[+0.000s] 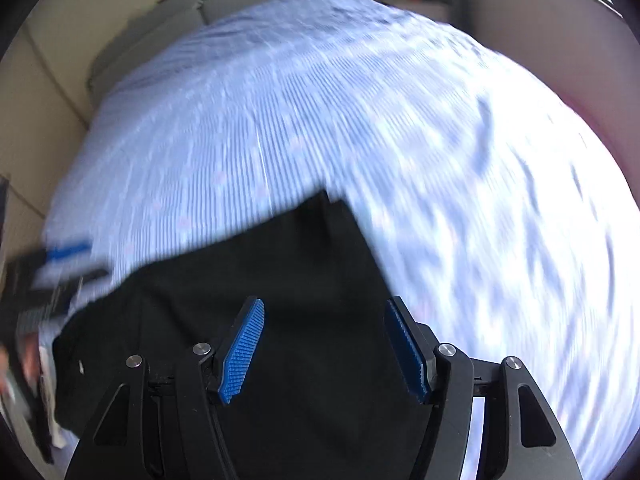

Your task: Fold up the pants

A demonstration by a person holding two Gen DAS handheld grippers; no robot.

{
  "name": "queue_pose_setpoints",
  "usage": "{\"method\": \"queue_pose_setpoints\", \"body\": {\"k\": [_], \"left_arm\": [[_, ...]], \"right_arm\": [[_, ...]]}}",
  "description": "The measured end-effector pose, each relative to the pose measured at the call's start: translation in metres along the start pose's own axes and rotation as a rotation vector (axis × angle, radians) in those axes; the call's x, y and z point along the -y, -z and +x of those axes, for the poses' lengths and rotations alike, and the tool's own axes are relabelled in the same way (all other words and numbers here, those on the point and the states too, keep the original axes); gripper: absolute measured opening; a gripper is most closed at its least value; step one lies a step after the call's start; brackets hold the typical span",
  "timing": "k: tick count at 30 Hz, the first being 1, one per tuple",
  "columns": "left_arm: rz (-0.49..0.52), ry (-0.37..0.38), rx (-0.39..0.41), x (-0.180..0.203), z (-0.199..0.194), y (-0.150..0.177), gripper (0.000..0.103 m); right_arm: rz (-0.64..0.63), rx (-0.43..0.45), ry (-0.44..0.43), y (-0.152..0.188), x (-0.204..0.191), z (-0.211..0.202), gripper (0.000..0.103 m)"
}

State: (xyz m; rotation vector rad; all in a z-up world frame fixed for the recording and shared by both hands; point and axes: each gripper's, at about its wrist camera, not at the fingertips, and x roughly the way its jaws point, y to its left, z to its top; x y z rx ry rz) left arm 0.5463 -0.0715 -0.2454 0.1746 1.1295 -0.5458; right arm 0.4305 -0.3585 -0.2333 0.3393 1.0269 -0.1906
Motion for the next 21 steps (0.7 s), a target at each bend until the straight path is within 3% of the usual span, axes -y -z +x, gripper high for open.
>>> {"method": "queue_pose_setpoints", "body": {"k": [5,9,11,14,15,17,21], "left_arm": [[-0.161,-0.090,-0.029,0.010,0.001,0.055,0.070],[-0.351,-0.079,-0.065,-0.005,0.003,0.081,0.070],[-0.370,-0.089,-0.077,-0.008,0.001,0.088,0.070],[-0.339,-0.112,-0.089,-0.009,-0.003,0.092,0.070],[-0.320,-0.123,-0.085,-0.007,-0.004,0.092,0.070],[-0.302,-0.132,-0.082,-0.007,-0.008,0.093,0.070],[-0.297,-0.160,-0.075,-0.010,-0.014,0.098,0.070]], "right_arm": [[-0.143,-0.053,-0.002,-0.050,0.001,0.037,0.055],[-0.269,-0.116,0.033,-0.055,-0.016,0.064,0.053],[-0.277,-0.146,0.053,-0.052,-0.021,0.079,0.052],[-0.291,-0.173,0.076,-0.049,-0.018,0.088,0.017],[-0.292,-0.170,0.100,-0.046,-0.019,0.089,0.014],[-0.300,-0.137,0.129,-0.044,-0.021,0.084,0.010],[-0.323,-0.092,0.184,-0.037,-0.029,0.076,0.013]]}}
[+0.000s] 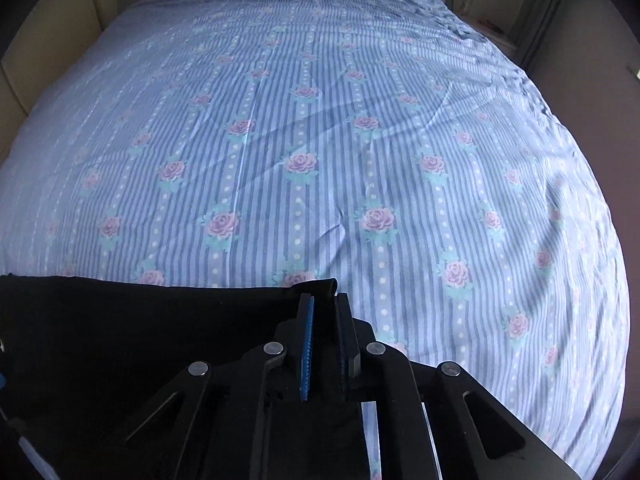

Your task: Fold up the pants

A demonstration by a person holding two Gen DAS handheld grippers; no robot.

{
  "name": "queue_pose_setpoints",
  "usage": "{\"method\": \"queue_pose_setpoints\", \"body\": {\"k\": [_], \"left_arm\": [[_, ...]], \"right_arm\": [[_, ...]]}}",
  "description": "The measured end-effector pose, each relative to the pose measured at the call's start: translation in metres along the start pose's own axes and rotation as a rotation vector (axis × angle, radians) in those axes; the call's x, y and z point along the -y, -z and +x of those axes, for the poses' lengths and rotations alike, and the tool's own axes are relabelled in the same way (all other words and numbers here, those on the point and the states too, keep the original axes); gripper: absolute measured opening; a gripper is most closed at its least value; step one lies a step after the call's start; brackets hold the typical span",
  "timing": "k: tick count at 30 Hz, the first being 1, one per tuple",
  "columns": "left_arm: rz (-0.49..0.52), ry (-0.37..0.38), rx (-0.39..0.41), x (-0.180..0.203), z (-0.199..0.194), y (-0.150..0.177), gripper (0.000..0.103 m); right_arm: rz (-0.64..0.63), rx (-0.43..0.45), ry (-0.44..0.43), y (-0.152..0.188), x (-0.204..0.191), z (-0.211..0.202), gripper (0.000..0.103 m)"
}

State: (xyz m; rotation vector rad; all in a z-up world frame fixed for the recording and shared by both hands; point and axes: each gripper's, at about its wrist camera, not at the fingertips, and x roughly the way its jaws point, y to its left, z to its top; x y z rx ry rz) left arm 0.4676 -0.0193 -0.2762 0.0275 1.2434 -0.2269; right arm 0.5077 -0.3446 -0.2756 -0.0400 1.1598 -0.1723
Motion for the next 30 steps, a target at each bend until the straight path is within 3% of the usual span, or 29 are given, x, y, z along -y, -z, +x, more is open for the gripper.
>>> {"method": "queue_pose_setpoints", "body": {"k": [1,3,8,11,17,21,23,26,28,30], "left_arm": [[0.000,-0.008,0.002,-0.002,-0.002,0.002,0.071],[-0.001,-0.021,0.013,-0.008,-0.007,0.006,0.071],[-0.025,-0.068,0.089,-0.036,-0.040,0.026,0.071],[-0.092,-0.081,0.117,-0.054,-0.059,0.048,0.071],[-0.293,-0.091,0.099,-0.103,-0.085,0.110,0.079],[-0.430,-0.033,0.046,-0.140,-0.083,0.148,0.083],[-0.496,0.003,0.025,-0.157,-0.077,0.158,0.084],[-0.632,0.117,0.009,-0.189,-0.061,0.166,0.086],[-0.701,0.186,0.008,-0.205,-0.049,0.169,0.086],[-0.719,0.202,0.007,-0.212,-0.039,0.166,0.086]], "right_arm": [[-0.010,0.003,0.020,0.003,-0.004,-0.004,0.016],[0.012,-0.014,0.061,0.005,0.002,-0.015,0.051],[0.134,0.071,0.079,0.036,0.019,-0.082,0.063],[0.204,0.083,0.048,0.081,0.017,-0.126,0.070],[0.123,-0.066,-0.029,0.176,-0.051,-0.164,0.070],[0.101,-0.182,-0.117,0.213,-0.098,-0.164,0.070],[0.072,-0.220,-0.155,0.224,-0.124,-0.167,0.070],[0.050,-0.260,-0.205,0.226,-0.151,-0.170,0.070],[0.027,-0.260,-0.207,0.225,-0.167,-0.176,0.070],[0.012,-0.260,-0.190,0.222,-0.179,-0.179,0.070]]}}
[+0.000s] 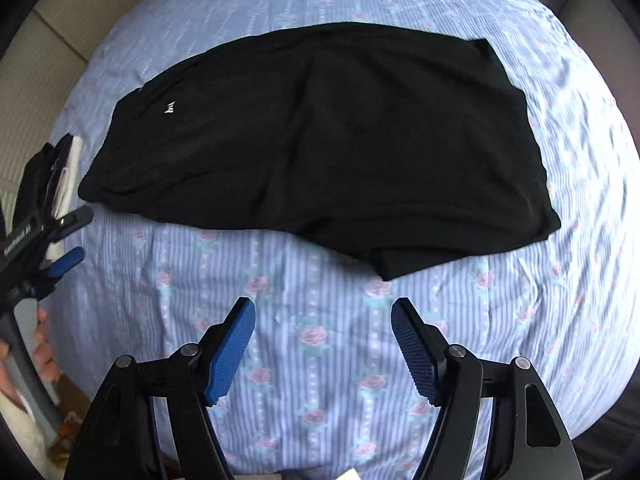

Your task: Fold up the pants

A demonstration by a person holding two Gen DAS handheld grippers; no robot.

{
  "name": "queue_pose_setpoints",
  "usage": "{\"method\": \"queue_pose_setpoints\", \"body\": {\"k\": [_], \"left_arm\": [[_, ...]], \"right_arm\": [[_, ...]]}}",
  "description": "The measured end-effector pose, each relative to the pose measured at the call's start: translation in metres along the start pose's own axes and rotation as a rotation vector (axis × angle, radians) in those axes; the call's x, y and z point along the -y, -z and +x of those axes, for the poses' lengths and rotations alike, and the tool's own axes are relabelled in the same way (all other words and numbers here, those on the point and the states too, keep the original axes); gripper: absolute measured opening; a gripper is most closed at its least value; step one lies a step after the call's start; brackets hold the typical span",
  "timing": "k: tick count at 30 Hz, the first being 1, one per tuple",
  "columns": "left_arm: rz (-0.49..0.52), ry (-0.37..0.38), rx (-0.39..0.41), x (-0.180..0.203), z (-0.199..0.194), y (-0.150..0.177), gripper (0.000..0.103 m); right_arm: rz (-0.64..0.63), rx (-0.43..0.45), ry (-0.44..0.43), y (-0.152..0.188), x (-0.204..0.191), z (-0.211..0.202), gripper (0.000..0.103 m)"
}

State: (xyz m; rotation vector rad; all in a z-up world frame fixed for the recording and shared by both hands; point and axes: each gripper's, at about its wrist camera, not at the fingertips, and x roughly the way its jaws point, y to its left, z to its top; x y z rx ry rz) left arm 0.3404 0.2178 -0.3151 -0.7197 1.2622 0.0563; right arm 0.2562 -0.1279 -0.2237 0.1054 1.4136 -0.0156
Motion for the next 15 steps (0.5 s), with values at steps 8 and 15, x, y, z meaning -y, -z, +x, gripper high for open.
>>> {"method": "queue_pose_setpoints", "body": {"k": [8,15], "left_arm": [[-0.004,0.052,-0.010,-0.009,0.036,-0.038,0.086],[0.054,0.084,-0.017,0.004,0.051,-0.065,0.058]], "right_arm": [[0.051,0.028,0.012,-0.008,-0.034,-0.010,0.070],[0.087,0.009,0.053,0.003,-0.050,-0.013,0.071]]}}
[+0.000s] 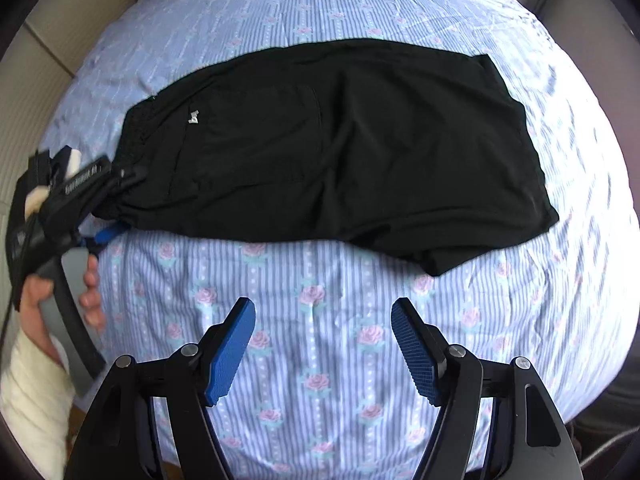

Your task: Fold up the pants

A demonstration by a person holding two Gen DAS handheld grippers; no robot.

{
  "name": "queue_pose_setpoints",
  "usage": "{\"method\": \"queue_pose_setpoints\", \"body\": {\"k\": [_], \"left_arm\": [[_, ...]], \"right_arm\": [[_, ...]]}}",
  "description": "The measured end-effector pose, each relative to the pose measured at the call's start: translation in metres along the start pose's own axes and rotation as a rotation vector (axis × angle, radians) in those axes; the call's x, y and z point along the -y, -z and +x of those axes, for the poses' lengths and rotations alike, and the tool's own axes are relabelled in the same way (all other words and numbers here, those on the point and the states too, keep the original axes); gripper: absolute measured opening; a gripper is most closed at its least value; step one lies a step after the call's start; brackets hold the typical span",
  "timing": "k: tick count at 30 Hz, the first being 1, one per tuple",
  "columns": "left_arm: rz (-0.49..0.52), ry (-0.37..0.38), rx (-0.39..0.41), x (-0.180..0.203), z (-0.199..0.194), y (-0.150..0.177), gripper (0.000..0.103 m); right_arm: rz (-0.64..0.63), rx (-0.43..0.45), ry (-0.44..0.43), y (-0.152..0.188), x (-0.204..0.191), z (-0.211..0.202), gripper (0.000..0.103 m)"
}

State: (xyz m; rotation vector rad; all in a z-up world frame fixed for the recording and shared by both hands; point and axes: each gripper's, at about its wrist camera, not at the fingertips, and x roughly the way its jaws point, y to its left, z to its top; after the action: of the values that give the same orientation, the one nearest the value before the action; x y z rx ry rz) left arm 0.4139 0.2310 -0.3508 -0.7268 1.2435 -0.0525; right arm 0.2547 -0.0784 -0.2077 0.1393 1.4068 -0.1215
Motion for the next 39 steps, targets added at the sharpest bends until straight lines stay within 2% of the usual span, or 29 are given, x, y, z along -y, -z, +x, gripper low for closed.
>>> {"method": "queue_pose_setpoints", "body": {"k": [4,7,10,11,15,17,19,21,22,23,24,28,33,39], "left_arm": [[0.027,0.002,-0.009,-0.001,-0.005,-0.008,0.032],[0.012,0.028,0.012,-0.003,-0.026,-0.014,0.019],[0.050,0.044,0.108,0.006,-0.058,-0.017,0.019],[0.061,0.038,0.111,0.007,-0.059,-0.020,0.019],[0.054,0.007,0.030,-0.002,-0.037,-0.030,0.023],[0.075,-0.020,0.020,-0.003,-0.030,-0.028,0.032],[0.043,-0.010,0.013,-0.007,-0.027,-0.024,0.056],[0.018,0.013,0.013,-0.008,-0.023,-0.021,0.059],[0.010,0.006,0.013,-0.008,-0.021,-0.020,0.056],[0.011,-0.003,0.021,-0.008,-0.021,-0.019,0.048],[0.011,-0.024,0.030,-0.007,-0.022,-0.019,0.025],[0.033,-0.021,0.064,0.004,-0.039,-0.017,0.021],[0.245,-0.114,0.144,0.069,-0.077,-0.007,0.020],[0.474,-0.097,0.213,0.174,-0.110,0.022,0.019]], "right_arm": [[0.028,-0.012,-0.005,0.004,-0.004,0.002,0.071],[0.033,-0.008,0.005,0.004,-0.008,0.003,0.071],[0.030,-0.004,-0.017,0.004,-0.011,0.001,0.070],[0.026,0.000,-0.026,0.004,-0.013,0.000,0.070],[0.030,0.001,-0.009,0.004,-0.013,0.001,0.071],[0.047,-0.010,-0.003,0.003,-0.012,0.003,0.071],[0.046,-0.012,-0.005,0.004,-0.013,0.003,0.071],[0.031,-0.009,0.008,0.004,-0.014,0.003,0.071],[0.024,-0.007,0.016,0.005,-0.013,0.003,0.071],[0.025,-0.006,0.020,0.005,-0.011,0.003,0.071],[0.030,-0.006,0.022,0.005,-0.009,0.002,0.071],[0.054,0.009,0.037,0.006,0.001,0.000,0.070],[0.103,0.072,-0.032,0.006,0.028,-0.017,0.070],[0.187,0.112,-0.066,0.010,0.090,-0.038,0.070]]}}
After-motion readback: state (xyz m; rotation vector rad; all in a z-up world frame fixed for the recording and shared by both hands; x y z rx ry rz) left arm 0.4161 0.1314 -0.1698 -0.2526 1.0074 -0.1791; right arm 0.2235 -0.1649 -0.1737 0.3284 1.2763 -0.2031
